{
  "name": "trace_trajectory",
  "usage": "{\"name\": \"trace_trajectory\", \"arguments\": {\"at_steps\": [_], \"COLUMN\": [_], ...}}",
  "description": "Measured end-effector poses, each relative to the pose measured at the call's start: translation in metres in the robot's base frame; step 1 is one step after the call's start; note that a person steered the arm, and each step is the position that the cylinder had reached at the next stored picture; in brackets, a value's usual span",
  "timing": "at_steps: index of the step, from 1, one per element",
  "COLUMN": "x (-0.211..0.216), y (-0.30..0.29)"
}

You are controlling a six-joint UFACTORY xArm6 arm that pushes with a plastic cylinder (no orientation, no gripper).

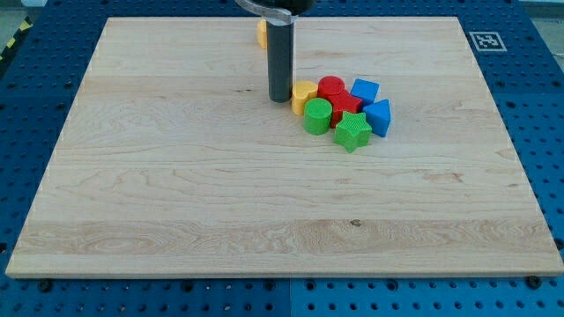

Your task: Move your arm to the blue triangle

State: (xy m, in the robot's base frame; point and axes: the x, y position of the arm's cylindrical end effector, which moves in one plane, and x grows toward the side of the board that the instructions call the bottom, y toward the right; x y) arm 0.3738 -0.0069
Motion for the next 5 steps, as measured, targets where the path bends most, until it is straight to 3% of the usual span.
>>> {"name": "trace_trajectory", "arguments": {"at_steps": [1, 2, 5], "x": [0.000, 0.000, 0.002], "y": [-0.056, -0.069, -0.037]}}
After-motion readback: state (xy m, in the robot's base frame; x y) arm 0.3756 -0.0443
